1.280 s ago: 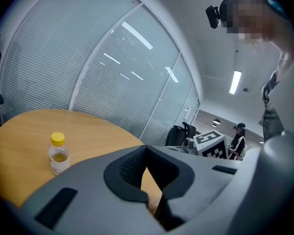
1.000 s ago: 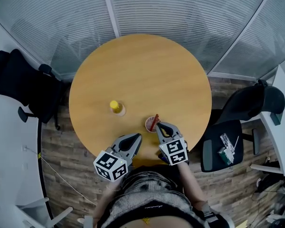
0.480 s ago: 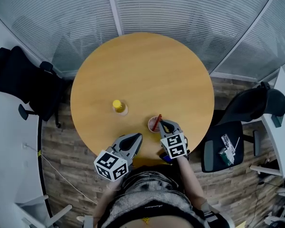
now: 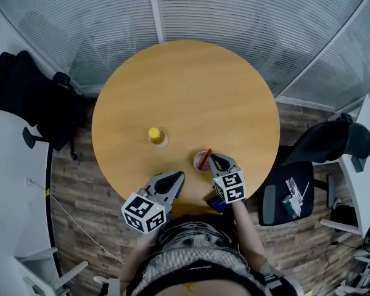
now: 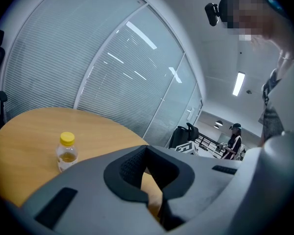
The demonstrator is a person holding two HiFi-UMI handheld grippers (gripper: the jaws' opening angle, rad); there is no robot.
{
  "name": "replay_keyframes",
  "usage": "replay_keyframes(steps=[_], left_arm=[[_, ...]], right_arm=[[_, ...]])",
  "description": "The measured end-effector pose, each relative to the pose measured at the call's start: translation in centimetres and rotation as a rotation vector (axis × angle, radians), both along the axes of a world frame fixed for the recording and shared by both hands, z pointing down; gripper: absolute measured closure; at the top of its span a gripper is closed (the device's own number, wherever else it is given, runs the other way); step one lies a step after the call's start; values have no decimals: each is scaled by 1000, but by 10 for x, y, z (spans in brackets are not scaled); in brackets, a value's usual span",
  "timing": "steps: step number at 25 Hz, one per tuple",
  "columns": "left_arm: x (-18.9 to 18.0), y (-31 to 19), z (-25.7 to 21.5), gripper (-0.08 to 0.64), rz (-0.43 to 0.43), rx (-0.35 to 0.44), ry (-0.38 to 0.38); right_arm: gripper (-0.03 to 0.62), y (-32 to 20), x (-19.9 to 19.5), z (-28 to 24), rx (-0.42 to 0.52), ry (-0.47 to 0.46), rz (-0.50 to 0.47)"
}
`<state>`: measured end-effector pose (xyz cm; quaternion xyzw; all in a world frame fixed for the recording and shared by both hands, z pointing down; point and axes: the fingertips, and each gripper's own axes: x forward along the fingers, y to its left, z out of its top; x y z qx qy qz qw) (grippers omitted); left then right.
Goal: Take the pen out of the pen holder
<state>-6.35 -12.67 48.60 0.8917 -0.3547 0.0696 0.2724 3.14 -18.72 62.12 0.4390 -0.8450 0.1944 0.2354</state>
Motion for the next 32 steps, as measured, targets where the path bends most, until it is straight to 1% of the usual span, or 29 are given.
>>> replay_keyframes(steps=[3, 4, 5, 6, 13, 17, 22, 27, 32], left_arm=[[-3, -3, 0, 557, -9, 4, -10], [-2, -3, 0, 557, -9, 4, -12], [-2, -4, 1, 557, -8, 2, -12], [-1, -4, 1, 557, -6, -1, -11], [-3, -4, 4, 557, 4, -22, -7], [-3, -6, 7, 557, 5, -27, -9], [-2, -7, 9, 557, 5, -31, -12], [-2, -6, 11, 557, 6, -36, -12], [2, -4, 12, 557, 12, -39, -7]], right_arm=[[553, -3, 6, 3, -16, -42, 7], [528, -4, 8, 6, -26, -51, 6], [490, -5, 10, 8, -38, -60, 4], [475, -7, 11, 11, -49, -69, 2], [459, -18, 1, 28, -132, -184, -52], [459, -22, -6, 32, -149, -221, -109], [460, -26, -6, 35, -162, -251, -117], [514, -25, -7, 33, -149, -254, -121], [529, -25, -5, 30, -127, -246, -118]])
